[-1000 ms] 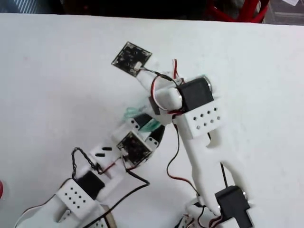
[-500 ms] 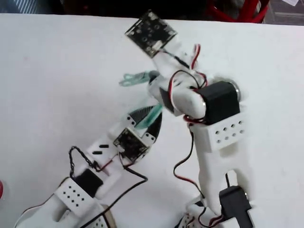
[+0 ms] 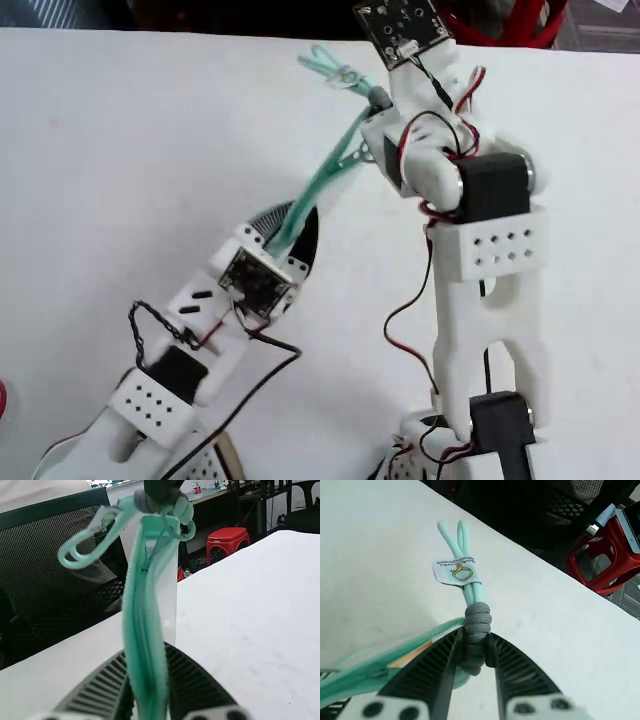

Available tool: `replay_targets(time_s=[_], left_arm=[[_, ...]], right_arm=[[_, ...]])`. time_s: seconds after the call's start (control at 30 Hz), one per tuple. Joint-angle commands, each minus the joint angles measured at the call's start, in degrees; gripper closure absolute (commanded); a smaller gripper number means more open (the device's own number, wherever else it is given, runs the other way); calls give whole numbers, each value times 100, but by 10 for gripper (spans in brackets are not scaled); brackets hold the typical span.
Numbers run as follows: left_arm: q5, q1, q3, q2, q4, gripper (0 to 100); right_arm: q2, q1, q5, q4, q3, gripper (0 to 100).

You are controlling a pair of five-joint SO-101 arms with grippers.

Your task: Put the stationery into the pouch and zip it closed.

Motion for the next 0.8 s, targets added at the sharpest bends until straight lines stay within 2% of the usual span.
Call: replay_targets(time_s=[0.0, 0.2, 0.47, 0.63, 0.7, 0.77], left_arm=[[229, -242, -176, 22, 114, 970], [255, -233, -316, 22, 431, 970], [237, -207, -334, 22, 510, 977], [229, -215, -334, 22, 492, 977], [229, -215, -334, 22, 492, 977], [229, -215, -334, 22, 492, 977]], right_arm=[[-31, 136, -79, -1015, 598, 981], [-31, 136, -721, -2492, 1125, 981], [-22, 163, -1055, -3662, 1310, 981], [-84, 180, -1064, -3547, 1292, 981], [-251, 189, -1064, -2949, 1064, 978], [-514, 154, -1055, -1912, 624, 950]])
